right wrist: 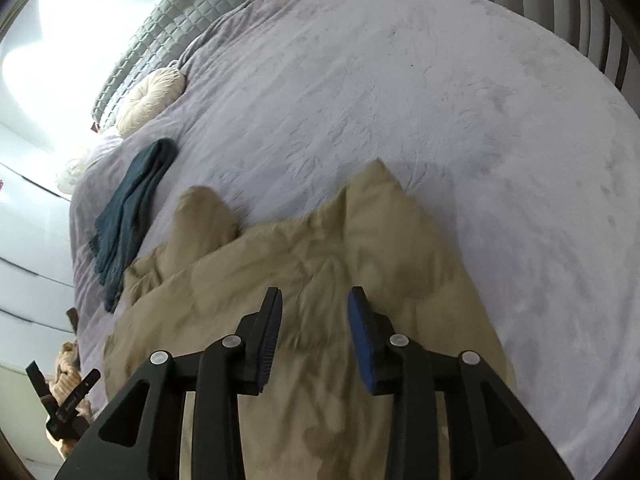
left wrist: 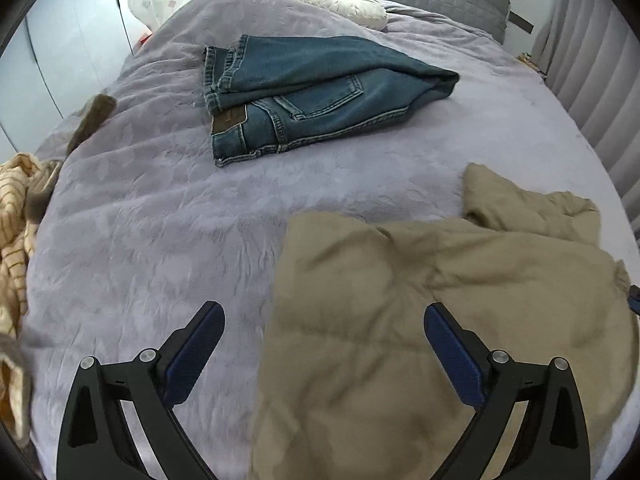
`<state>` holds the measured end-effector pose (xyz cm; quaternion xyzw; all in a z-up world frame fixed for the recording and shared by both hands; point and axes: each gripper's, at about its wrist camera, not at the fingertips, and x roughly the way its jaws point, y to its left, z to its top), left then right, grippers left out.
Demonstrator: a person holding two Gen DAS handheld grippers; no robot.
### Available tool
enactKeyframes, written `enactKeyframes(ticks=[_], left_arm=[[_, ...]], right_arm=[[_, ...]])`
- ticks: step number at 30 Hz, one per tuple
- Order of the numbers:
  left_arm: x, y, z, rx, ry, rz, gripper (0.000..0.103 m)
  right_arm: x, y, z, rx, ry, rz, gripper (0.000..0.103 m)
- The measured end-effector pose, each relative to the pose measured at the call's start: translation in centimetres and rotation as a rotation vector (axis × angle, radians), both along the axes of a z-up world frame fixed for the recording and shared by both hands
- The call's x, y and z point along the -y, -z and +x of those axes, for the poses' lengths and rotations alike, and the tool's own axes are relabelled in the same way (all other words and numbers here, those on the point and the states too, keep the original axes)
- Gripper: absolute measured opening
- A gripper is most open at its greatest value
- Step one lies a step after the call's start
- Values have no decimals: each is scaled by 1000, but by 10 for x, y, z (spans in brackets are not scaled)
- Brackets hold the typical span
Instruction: Fold large clothes
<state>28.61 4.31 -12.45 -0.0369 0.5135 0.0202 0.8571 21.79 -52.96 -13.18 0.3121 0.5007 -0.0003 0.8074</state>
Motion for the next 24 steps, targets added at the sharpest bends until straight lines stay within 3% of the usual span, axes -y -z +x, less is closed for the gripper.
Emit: enactKeyframes(ticks=[2, 4, 6, 17, 19, 24], left_arm=[[4, -4, -14, -12, 6, -7, 101], [8, -6, -29, -34, 9, -14, 101], [15, -5, -44, -62, 13, -34, 101], [53, 9, -119, -186, 23, -60, 101], [61, 12, -131, -197, 34, -37, 101], [70, 17, -155, -228, 51, -45, 101]], right_arm=[[-5, -7, -14, 0, 1, 2, 39], [-10, -11, -27, -1, 0, 11, 50], [-13, -14, -45, -2, -1, 30, 54], [-33, -5, -130, -62, 38, 162, 66], [-39, -1, -142, -75, 32, 187, 76], [-48, 12, -171, -125, 55, 235, 76]])
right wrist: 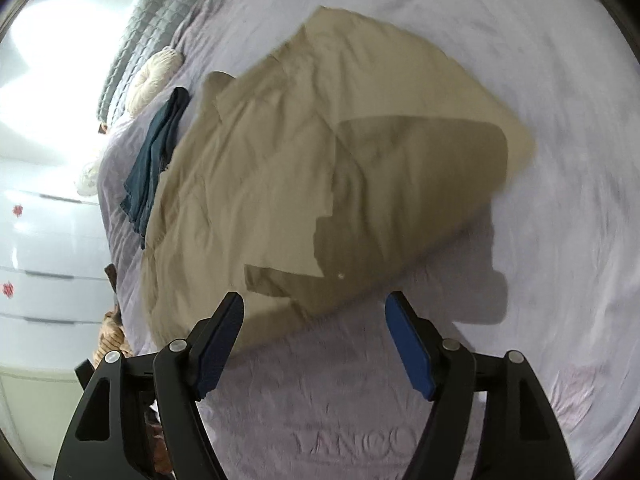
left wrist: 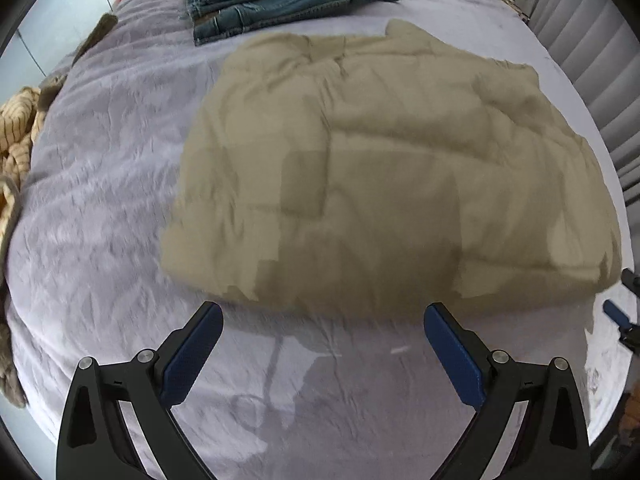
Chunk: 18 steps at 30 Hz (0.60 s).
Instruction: Fold large clothes
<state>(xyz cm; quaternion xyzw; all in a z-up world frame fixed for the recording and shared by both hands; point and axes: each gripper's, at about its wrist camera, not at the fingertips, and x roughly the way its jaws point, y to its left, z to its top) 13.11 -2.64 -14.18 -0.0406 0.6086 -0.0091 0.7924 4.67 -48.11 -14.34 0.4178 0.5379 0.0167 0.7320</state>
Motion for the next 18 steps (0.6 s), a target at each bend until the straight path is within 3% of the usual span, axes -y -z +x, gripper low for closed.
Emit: enactKeyframes(ticks=[5, 12, 18], left_arm=[[-2, 0, -13, -10, -26, -41, 101], [-1, 2, -13, -4, -31, -49, 102], [-6, 11, -10, -27, -73, -92, 102]], right_arm=[[-3, 14, -15, -40, 28, 40, 77], [-1, 25, -17, -44, 57, 93, 89], [-4, 33, -11, -45, 63, 145, 89]])
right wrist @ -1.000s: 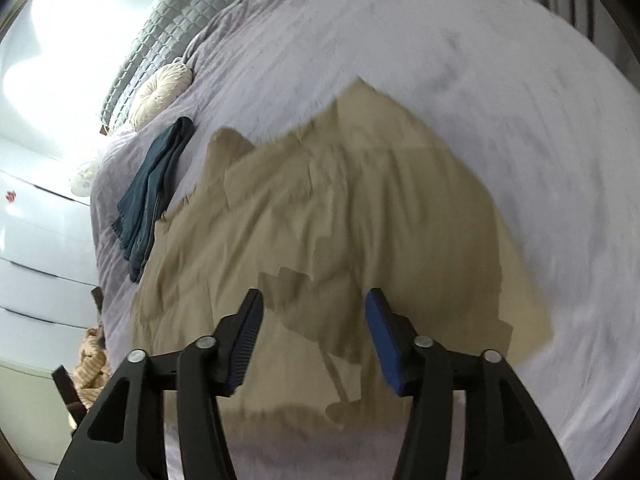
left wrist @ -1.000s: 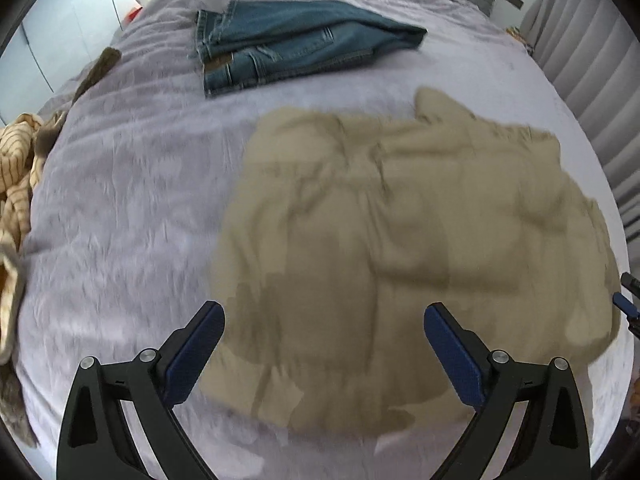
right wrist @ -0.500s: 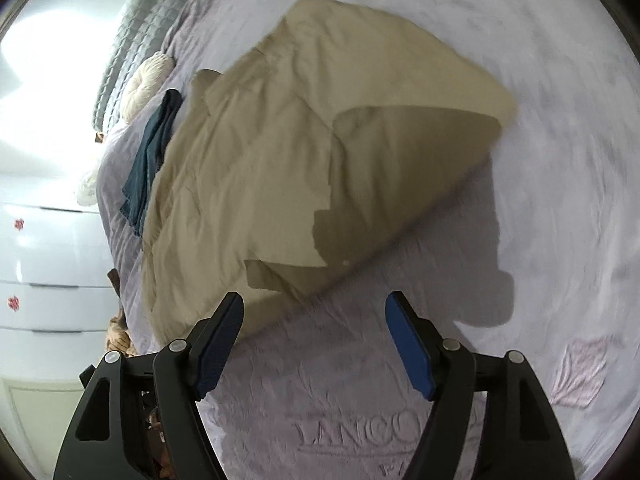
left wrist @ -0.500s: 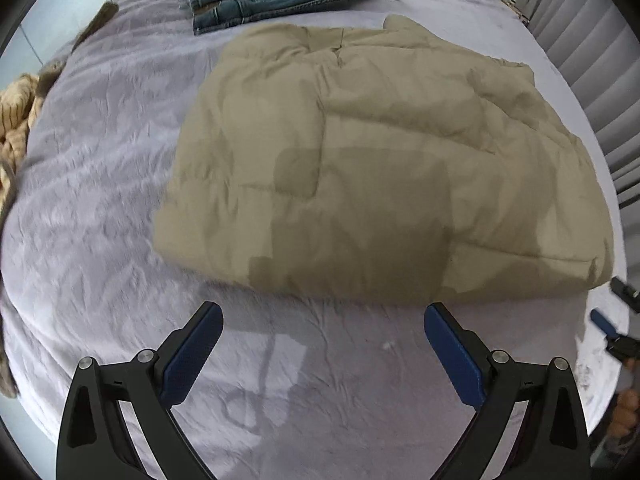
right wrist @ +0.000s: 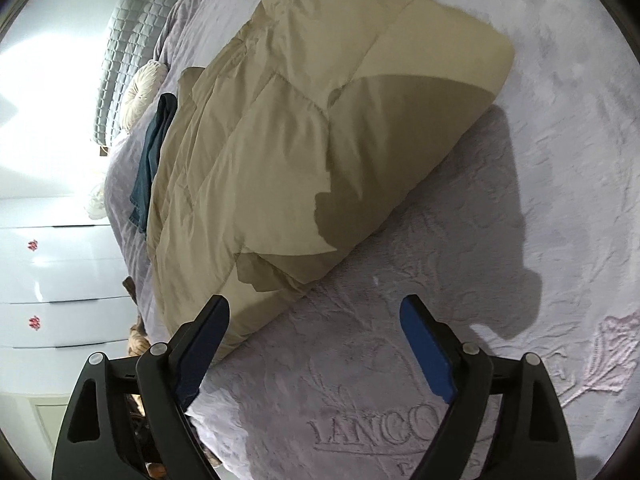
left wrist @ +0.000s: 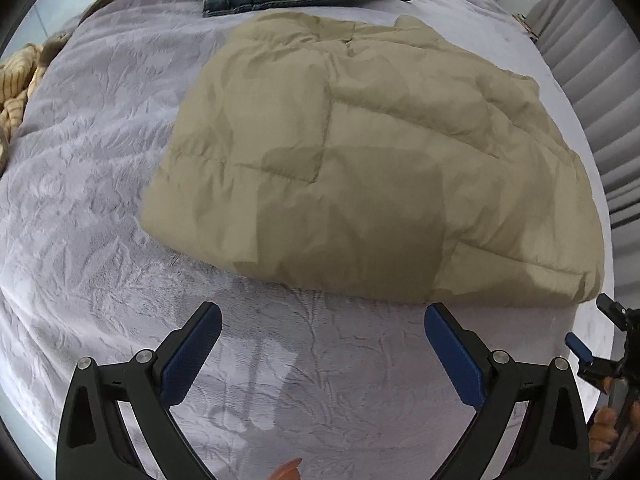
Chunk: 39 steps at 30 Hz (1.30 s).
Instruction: Fold large clothes
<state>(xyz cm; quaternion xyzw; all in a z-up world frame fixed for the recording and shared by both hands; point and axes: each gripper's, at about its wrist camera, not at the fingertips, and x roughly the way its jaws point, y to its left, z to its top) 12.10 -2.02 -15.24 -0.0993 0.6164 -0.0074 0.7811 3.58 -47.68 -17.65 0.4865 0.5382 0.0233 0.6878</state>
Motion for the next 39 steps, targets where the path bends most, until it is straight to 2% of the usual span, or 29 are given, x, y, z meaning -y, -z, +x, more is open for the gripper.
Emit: enactKeyframes(ticks=[3, 4, 16, 18, 22, 23, 28, 33, 39], left_arm=[[2, 3, 0, -7, 8, 12, 102], [2, 4, 0, -8, 10, 15, 102], [-9, 9, 10, -9, -44, -16, 102], [-23, 11, 9, 3, -102, -68, 102], [-52, 30, 9, -15, -210, -337, 101], [-57, 33, 11, -12, -233, -370, 101], [-56, 39, 31, 49, -255, -433, 102], [-45, 56, 54, 45, -270, -493, 101], [-44, 59, 68, 89, -363, -552, 101]], right_arm=[[-4, 5, 2, 3, 9, 29, 93], [-5, 7, 3, 5, 11, 34, 103], [-2, 24, 24, 11, 88, 121, 103], [-1, 27, 27, 16, 100, 143, 103], [-2, 33, 32, 22, 108, 167, 103], [-3, 35, 34, 23, 109, 177, 103], [-4, 43, 44, 31, 115, 218, 103], [-8, 44, 63, 67, 112, 256, 103], [-7, 53, 83, 97, 129, 320, 103]])
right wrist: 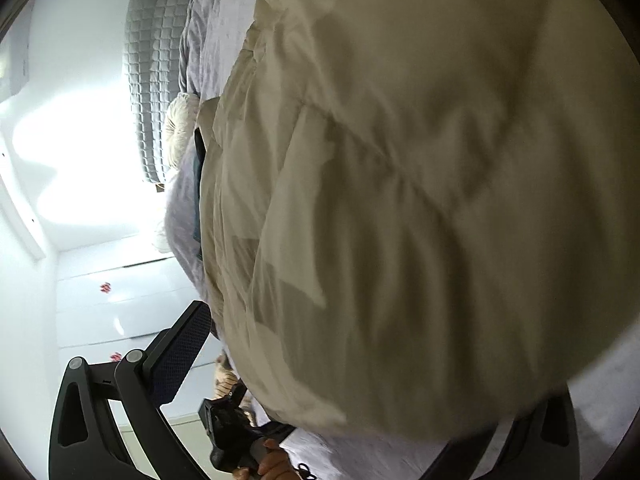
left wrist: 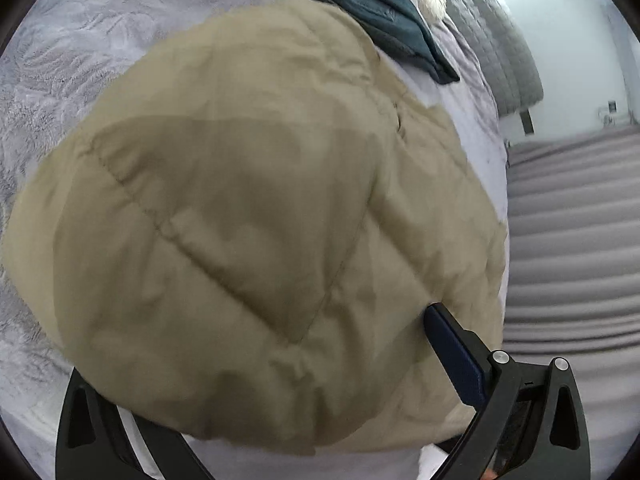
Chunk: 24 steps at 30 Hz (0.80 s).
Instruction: Fold large clothes
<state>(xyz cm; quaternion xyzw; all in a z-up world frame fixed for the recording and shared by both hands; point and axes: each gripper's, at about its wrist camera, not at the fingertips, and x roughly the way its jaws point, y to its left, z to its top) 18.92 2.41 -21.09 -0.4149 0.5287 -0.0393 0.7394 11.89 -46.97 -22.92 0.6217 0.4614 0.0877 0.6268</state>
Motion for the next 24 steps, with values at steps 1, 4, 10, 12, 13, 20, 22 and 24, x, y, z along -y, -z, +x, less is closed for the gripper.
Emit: enactKeyframes(ticks=[1, 4, 10, 12, 13, 20, 22, 24], left_arm=[[-2, -1, -1, 3, -16, 3, 100], [-3, -2, -2, -7, -40, 60, 60], [-5, -20, -9, 57, 11, 130, 29], [-4, -30, -13, 91, 39, 152, 26], [-3, -36, -15, 112, 56, 161, 26], [-8, -63, -44, 175, 158, 117, 26], [-12, -64, -55, 173, 182, 104, 26], [-14, -64, -67, 165, 205, 92, 26]], right_arm=[[0, 3, 1, -2, 7, 13, 103], [1, 8, 0, -19, 48, 46, 92], [5, 13, -13, -17, 59, 66, 26], [4, 6, -16, 17, 38, 54, 23], [4, 1, -18, 36, 29, 51, 22], [5, -16, -47, 64, -24, 38, 22], [5, -17, -54, 51, -38, 42, 22], [5, -16, -69, 36, -46, 50, 22]])
